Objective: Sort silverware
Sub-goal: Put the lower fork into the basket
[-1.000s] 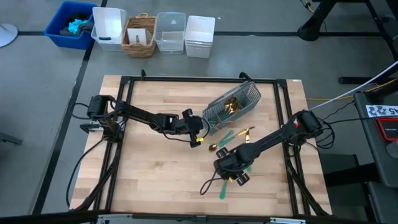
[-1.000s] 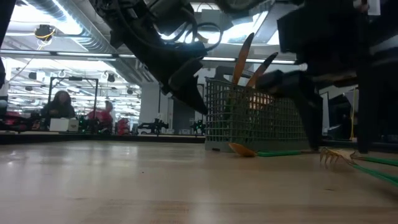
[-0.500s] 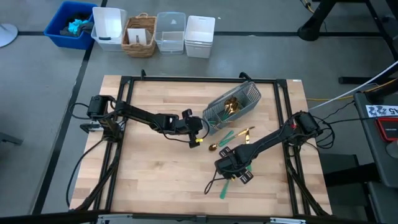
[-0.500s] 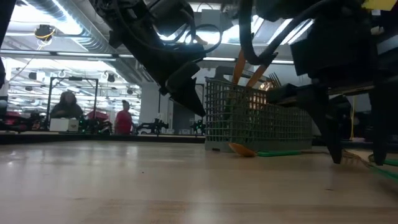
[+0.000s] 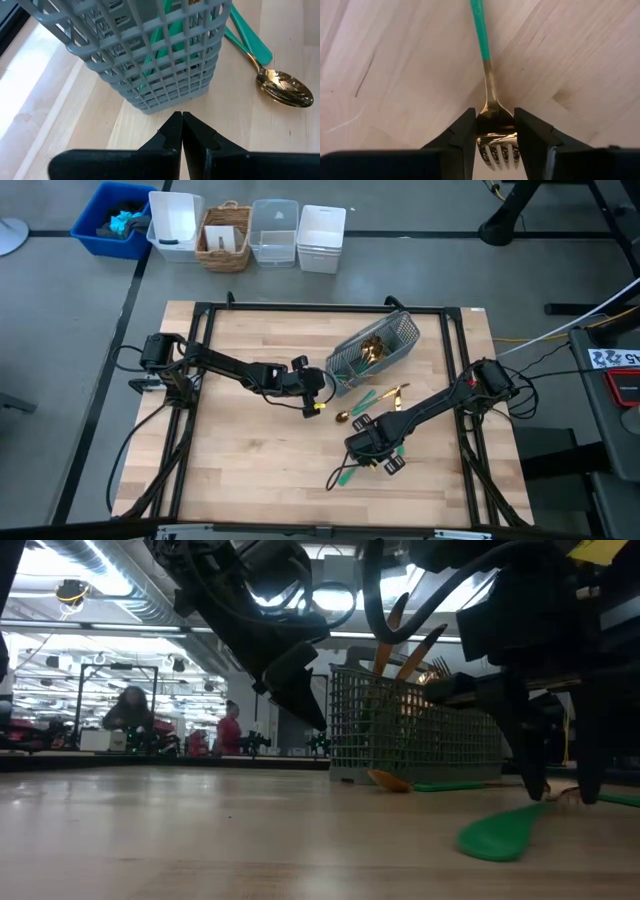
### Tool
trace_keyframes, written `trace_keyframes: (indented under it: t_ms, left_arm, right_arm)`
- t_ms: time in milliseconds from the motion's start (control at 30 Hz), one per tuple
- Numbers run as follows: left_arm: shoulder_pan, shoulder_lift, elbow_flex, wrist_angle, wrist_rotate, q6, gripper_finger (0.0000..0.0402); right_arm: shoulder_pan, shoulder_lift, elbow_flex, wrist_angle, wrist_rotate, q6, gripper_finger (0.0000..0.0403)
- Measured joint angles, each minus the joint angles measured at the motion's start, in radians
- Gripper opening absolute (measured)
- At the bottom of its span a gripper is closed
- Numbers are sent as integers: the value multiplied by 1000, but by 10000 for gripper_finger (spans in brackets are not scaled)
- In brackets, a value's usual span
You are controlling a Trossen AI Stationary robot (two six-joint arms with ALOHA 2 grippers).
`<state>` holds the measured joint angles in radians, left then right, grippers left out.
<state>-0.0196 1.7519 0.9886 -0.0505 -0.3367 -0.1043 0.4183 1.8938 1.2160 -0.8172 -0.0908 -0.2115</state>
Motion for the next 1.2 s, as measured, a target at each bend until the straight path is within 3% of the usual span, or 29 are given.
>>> trace_keyframes:
  t_ms: [333,567,967,1200]
  left_arm:
    - [-11,-59,0,-30,0,-3,4]
    - [-33,-146,0,-87,-4,13,4]
    - [-32,-264,0,-168,-45,47,4]
    - [-32,-282,0,-204,-50,54,4]
  right_arm:
    - [0,2,43,-77,-5,2,119]
    - [0,1,126,-248,90,2,122]
    - [1,0,328,-739,413,11,123]
    - [-7,-43,368,-754,622,50,123]
